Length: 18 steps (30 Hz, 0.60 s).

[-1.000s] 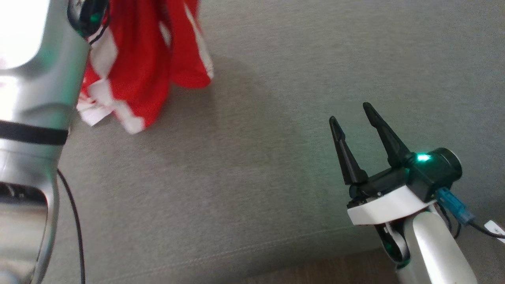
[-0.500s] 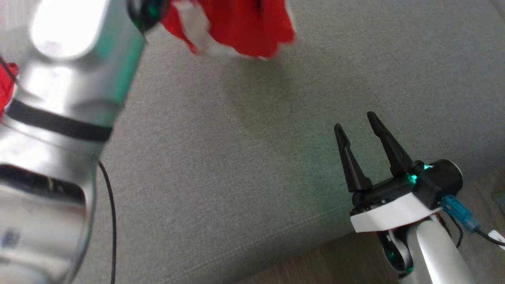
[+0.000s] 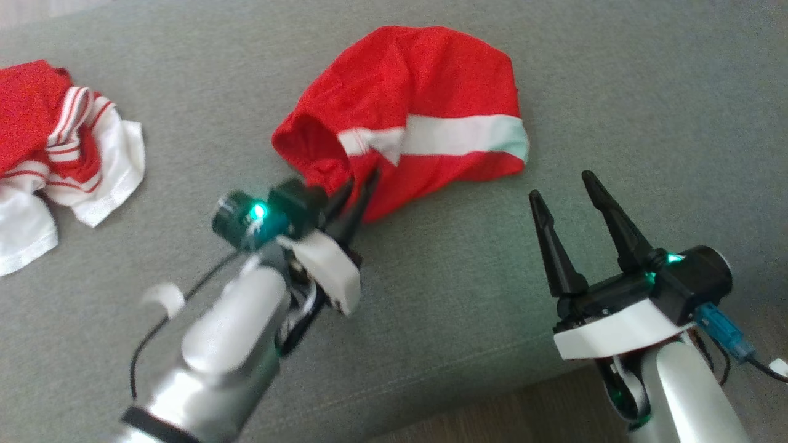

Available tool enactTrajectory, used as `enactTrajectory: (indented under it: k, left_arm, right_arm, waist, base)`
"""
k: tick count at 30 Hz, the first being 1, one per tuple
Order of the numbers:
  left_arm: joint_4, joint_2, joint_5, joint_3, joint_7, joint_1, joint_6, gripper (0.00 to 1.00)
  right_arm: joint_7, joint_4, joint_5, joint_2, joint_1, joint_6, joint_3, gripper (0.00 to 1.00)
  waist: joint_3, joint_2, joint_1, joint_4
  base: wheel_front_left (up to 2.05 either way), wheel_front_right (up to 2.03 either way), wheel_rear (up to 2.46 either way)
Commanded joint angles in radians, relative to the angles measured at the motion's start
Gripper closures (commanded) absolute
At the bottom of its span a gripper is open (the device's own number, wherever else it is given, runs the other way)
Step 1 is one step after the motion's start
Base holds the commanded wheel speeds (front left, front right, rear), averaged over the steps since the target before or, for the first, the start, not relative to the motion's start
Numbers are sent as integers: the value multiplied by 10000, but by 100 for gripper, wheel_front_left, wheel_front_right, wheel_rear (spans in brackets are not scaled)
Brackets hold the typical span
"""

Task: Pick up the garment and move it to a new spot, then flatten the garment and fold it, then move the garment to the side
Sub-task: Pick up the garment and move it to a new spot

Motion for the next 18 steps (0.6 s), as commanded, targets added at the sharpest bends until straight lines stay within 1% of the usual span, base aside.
enactTrajectory:
  k: [1,2,3,4,5,10,13,14,15,16,18]
  left_arm:
    - [-783,213,153,415,-128,166,149,100]
    - [-999,218,237,475,-129,494,236,97]
    - [-1189,208,299,552,-130,822,340,71]
    - [-1381,199,369,652,-130,1128,470,34]
    - [-1611,184,465,750,-131,1409,584,0]
    - [-2703,32,770,1401,-132,2686,977,0]
    - [-3375,-116,900,2017,-132,3333,1265,0]
    - [-3375,-116,900,2017,-132,3333,1265,0]
    - [-3807,-225,1034,2463,-132,3746,1490,0]
    - [-3807,-225,1034,2463,-132,3746,1490,0]
    - [-4263,-347,1231,2920,-132,4134,1735,0]
  right_arm:
    - [-92,-342,-147,11,-104,-2,106,0]
    - [-92,-334,-197,11,-69,-2,88,0]
    - [-92,-326,-242,11,-23,-2,88,0]
    - [-92,-315,-293,11,24,-2,101,0]
    - [-92,-305,-327,11,75,-2,104,0]
    - [-92,-278,-473,11,367,-2,114,0]
    - [-92,-257,-539,11,540,-2,128,0]
    - [-92,-257,-539,11,540,-2,128,0]
    - [-92,-244,-552,11,667,-2,73,0]
    - [-92,-244,-552,11,667,-2,73,0]
    - [-92,-246,-561,11,816,-2,-30,0]
  waist:
    - [-157,0,0,249]
    - [-239,0,0,345]
    - [-324,0,0,439]
    - [-411,0,0,531]
    - [-508,0,0,633]
    - [-1005,0,0,1175]
    - [-1279,0,0,1482]
    - [-1279,0,0,1482]
    - [-1464,0,0,1676]
    - [-1464,0,0,1676]
    - [-1645,0,0,1859]
  base:
    - [0,0,0]
    - [0,0,0]
    - [0,0,0]
    - [0,0,0]
    - [0,0,0]
    - [0,0,0]
    - [0,0,0]
    - [0,0,0]
    - [0,0,0]
    - [0,0,0]
    - [0,0,0]
